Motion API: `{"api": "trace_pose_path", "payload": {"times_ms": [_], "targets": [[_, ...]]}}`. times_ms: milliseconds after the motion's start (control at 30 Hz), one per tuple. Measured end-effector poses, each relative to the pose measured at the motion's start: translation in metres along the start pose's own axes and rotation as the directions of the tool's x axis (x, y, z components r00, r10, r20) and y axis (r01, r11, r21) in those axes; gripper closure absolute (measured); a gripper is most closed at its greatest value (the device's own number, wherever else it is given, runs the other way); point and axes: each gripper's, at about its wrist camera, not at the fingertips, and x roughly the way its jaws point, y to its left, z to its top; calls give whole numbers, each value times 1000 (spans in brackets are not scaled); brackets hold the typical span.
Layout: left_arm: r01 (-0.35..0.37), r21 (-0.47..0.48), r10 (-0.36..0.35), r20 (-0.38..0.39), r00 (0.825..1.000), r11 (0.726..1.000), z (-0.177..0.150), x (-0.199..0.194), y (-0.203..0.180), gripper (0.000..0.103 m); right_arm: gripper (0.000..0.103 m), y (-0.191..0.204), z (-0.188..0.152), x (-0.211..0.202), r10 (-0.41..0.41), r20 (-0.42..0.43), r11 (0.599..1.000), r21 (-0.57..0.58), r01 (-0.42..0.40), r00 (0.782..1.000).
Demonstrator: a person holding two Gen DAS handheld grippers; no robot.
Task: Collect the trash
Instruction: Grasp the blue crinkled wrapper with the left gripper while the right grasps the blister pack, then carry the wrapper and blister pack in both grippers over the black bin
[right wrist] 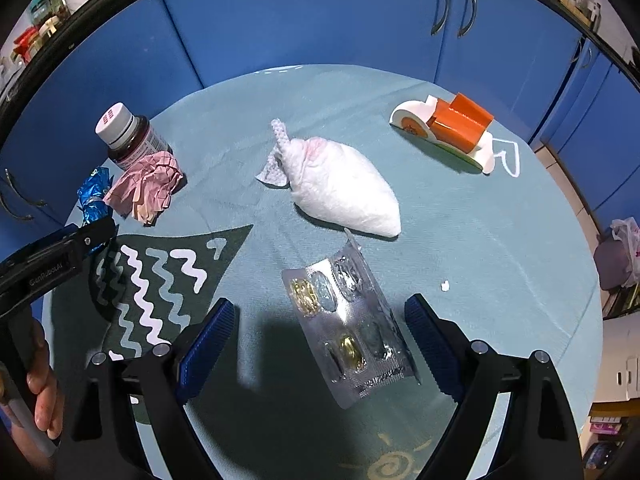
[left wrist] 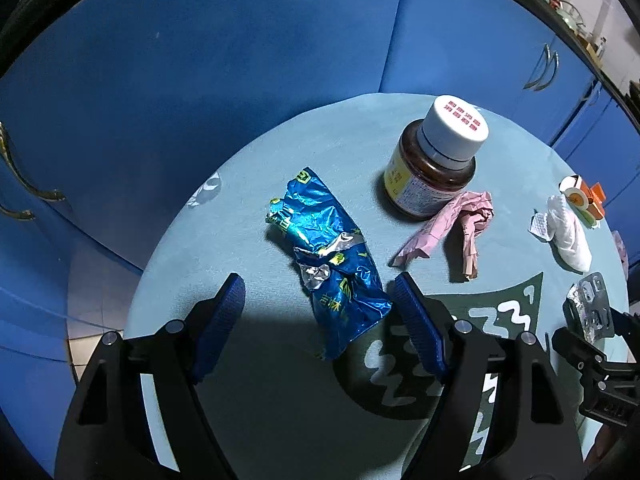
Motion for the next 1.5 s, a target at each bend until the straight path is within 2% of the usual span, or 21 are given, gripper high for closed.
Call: {"api": "trace_pose_path", "payload": {"times_ms": [100,133,200,300,333,567,1000,1500], "targets": [[-3,4,3,4,1000,1000,-1,0,1,36,19,1,-1,-1,-8,3,1000,-16,8,1000],[-7,1,7,1,1000,1000,-1,0,1,39,22,3,-1,-2,-20,8,999,-29,20,1000],[-9,-1,9,2,1000,1000,-1,-1,2,44,34,7,-2,-2,-48,18,997,-57,49,999],[-17,-10,17,2,1000,1000,-1,-1,3,58,56,10,-3,-6,-44,35,996,-73,47,998],[-20,-14,20,2,1000,1000,-1,-1,4,65,70,12,-3,-7,-40,35,996,-79,43,999],[-7,-4,7,10,1000,1000,-7,-14,3,71,73,18,-7,-20,-41,50,994,-102,46,998],[22,17,-23,86,996,1000,-13,-68,-14,71,73,15,-28,-71,-39,117,995,-84,49,992],[44,76,-56,156,986,996,-27,-123,-50,71,73,-18,-46,-129,-57,207,998,-29,64,977]]}}
